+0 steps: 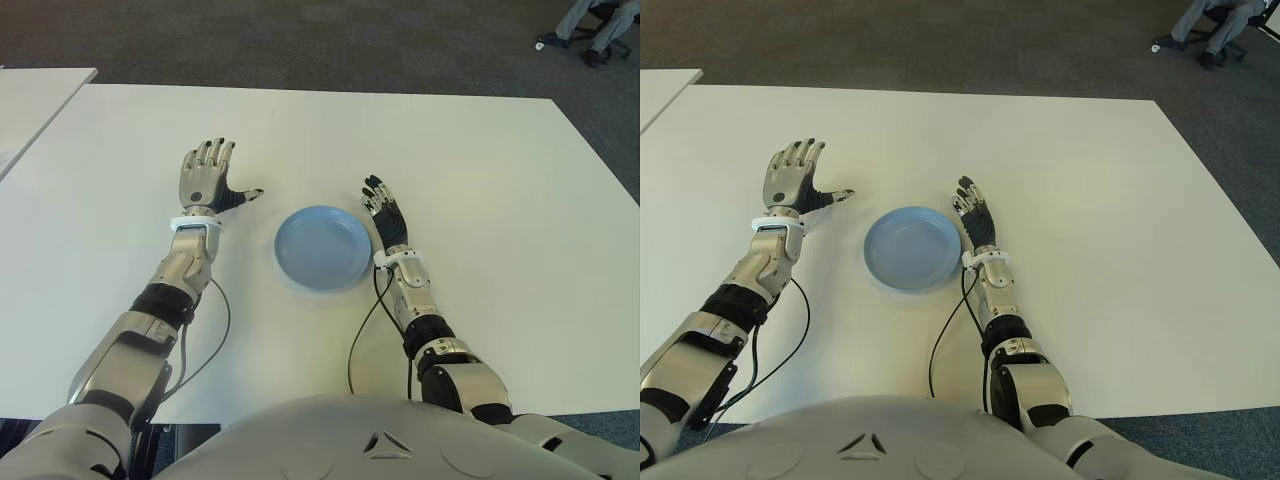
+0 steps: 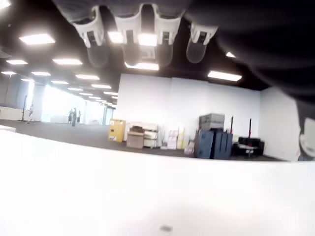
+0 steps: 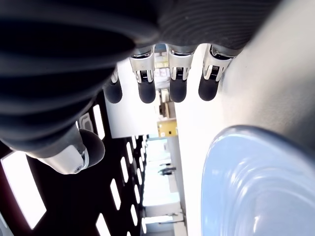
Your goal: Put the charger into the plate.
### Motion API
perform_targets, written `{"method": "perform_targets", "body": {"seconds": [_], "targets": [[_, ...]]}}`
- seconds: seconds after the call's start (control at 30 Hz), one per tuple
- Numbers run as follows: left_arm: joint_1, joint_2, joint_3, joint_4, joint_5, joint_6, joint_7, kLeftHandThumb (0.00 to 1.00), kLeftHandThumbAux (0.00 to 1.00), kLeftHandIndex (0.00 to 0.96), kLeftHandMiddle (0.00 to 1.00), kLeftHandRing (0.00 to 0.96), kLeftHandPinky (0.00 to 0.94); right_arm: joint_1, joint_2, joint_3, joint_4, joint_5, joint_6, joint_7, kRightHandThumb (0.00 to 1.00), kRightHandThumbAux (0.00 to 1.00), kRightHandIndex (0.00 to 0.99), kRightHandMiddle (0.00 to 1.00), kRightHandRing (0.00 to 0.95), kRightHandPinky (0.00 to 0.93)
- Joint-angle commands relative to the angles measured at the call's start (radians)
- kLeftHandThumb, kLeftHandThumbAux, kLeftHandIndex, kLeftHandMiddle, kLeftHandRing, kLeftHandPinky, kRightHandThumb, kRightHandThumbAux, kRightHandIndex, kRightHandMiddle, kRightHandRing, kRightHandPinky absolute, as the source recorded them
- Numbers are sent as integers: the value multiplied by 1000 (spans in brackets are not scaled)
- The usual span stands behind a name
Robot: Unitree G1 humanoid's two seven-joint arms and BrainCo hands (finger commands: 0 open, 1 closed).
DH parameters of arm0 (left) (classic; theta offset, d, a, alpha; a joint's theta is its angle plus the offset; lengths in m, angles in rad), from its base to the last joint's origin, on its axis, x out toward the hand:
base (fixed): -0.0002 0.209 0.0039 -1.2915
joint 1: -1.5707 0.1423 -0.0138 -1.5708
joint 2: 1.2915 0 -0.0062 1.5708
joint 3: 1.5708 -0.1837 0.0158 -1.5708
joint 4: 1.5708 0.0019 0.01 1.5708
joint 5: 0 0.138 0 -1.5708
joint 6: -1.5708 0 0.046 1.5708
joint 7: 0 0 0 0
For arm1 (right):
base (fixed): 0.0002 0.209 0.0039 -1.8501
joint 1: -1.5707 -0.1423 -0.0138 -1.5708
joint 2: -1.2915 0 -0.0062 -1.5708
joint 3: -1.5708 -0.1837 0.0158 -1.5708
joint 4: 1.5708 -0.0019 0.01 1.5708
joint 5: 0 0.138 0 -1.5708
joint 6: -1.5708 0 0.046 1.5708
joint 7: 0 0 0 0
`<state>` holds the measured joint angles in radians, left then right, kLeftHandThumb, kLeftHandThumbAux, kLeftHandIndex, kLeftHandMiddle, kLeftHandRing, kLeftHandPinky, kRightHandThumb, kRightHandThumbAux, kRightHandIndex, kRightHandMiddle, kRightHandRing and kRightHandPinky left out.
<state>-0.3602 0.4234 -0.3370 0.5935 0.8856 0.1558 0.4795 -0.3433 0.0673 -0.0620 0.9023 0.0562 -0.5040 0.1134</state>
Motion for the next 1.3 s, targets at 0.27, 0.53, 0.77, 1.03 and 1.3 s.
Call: {"method": "perform_targets", "body": {"seconds": [0.27, 0.53, 0.77, 1.03, 1.3], "targets": [[-43, -10, -23, 125, -30, 45, -75, 141, 306, 0, 0, 0, 0, 50, -2, -1, 46, -4, 32, 3, 0, 538, 62, 92, 63, 54], [-55, -34, -52, 200, -57, 96, -158, 134, 250, 0, 0, 0, 0, 51, -6, -4, 46, -1, 31, 10, 0, 537, 61, 100, 69, 58], [-6, -42, -60, 102, -60, 199, -245, 118, 229, 0, 0, 0, 0, 55, -9, -3, 42, -1, 29, 13, 0, 538, 57, 99, 67, 51], [66, -35, -40, -65, -67, 308, -317, 114, 234, 0, 0, 0, 0, 52, -11, -4, 48, -1, 25, 15, 0, 545, 55, 101, 67, 52], [120, -23, -22, -182, -55, 402, -332, 118, 242, 0, 0, 0, 0, 49, -11, -6, 58, 1, 18, 17, 0, 548, 57, 105, 69, 52]]}}
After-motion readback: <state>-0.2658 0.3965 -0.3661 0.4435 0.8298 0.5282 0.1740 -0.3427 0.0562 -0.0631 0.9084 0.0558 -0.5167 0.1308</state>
